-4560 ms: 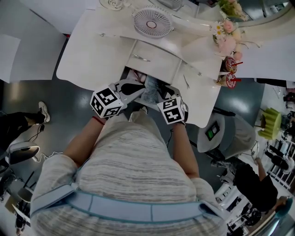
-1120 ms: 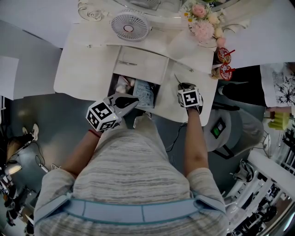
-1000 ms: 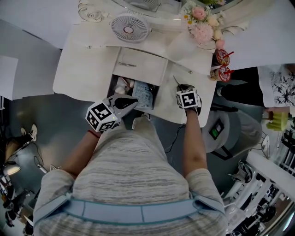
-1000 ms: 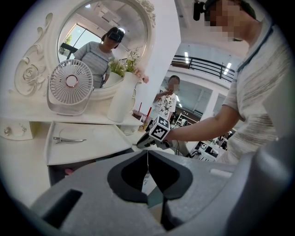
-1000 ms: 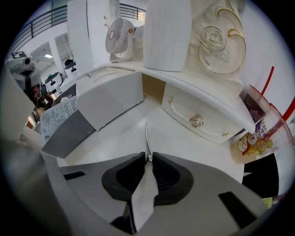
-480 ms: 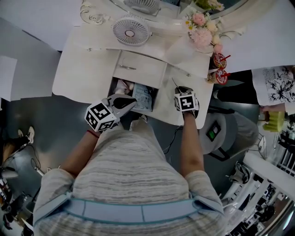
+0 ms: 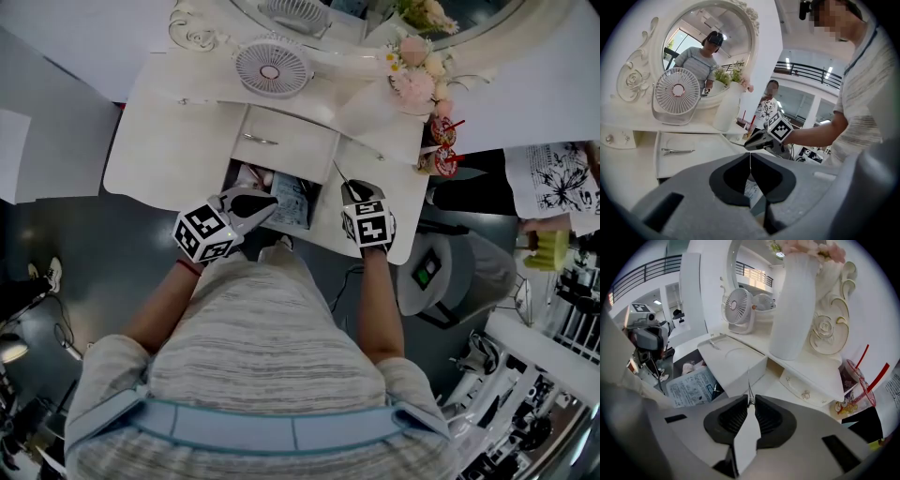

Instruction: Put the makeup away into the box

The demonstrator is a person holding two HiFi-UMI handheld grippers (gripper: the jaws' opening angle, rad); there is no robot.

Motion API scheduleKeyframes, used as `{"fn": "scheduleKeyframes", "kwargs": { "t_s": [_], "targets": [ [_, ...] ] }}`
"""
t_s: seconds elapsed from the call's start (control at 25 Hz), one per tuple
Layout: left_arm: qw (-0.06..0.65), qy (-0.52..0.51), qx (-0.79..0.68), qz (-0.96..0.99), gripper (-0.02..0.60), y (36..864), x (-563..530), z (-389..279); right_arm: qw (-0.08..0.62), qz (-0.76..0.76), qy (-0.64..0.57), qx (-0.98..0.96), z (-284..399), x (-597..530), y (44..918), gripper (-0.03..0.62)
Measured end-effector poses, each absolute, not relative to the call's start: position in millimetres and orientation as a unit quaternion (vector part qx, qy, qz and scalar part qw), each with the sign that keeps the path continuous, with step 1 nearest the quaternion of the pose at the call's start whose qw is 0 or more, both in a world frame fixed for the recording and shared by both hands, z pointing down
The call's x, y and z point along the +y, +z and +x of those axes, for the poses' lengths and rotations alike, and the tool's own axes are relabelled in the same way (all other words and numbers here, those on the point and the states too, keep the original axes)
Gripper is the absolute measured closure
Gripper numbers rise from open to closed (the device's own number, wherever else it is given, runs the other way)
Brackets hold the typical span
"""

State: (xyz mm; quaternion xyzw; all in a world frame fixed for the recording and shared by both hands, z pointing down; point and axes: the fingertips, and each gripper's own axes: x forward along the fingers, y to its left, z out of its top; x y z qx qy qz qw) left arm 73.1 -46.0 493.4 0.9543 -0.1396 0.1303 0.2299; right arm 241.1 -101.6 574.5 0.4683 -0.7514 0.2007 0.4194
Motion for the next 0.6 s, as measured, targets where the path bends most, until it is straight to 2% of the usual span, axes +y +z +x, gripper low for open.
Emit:
{"fn": "scheduleKeyframes", "kwargs": {
  "t_s": [0.28,0.6],
  "targets": [
    [0.230,0.122,-0.142,0.955,0.568,492,-51,64,0.412,0.428,0.183,-0.783,189,-89,553,0.545],
    [0.230,0.118,-0.146,0.955,0.568,491,-53,49,0.435,0.364,0.194,-0.800,140,-64,569,0.545]
  ]
}}
